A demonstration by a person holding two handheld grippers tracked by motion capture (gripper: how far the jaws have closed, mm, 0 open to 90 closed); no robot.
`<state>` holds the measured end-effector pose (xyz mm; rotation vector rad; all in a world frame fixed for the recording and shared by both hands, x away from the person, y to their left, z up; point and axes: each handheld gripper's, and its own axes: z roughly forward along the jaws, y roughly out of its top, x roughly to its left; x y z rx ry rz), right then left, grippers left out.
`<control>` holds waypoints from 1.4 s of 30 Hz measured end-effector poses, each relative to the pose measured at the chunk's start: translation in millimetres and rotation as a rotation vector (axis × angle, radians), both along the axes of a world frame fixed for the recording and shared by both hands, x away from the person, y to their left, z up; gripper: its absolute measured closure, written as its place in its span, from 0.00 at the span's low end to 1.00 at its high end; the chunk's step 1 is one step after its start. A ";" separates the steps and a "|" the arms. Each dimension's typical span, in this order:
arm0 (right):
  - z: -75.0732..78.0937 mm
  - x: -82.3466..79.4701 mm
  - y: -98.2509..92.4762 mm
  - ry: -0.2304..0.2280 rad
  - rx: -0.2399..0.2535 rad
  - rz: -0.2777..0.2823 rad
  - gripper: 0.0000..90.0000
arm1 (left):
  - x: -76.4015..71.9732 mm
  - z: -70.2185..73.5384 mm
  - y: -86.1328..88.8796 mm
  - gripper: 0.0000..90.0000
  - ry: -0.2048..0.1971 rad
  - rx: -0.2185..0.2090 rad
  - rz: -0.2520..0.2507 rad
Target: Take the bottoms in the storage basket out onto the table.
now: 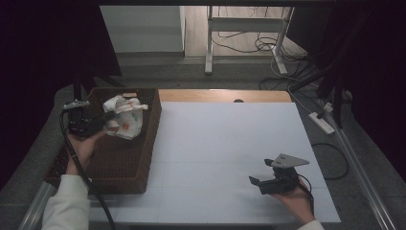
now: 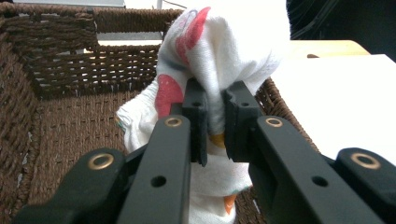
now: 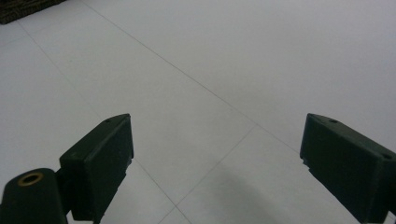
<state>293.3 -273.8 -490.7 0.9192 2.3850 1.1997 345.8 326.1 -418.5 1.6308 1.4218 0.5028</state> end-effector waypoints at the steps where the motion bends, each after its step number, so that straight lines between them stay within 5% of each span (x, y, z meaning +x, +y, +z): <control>1: 0.0 -0.1 0.1 -0.001 -0.001 0.002 0.11 | -0.7 0.7 -0.8 0.90 -0.006 0.000 -0.001; 8: -0.9 0.8 -0.6 0.000 0.003 0.001 0.11 | -4.1 6.0 -5.3 0.90 -0.032 0.015 -0.009; 42: -2.1 1.4 0.1 0.005 -0.008 0.002 0.11 | -14.5 19.1 -16.0 0.90 -0.079 -0.043 -0.079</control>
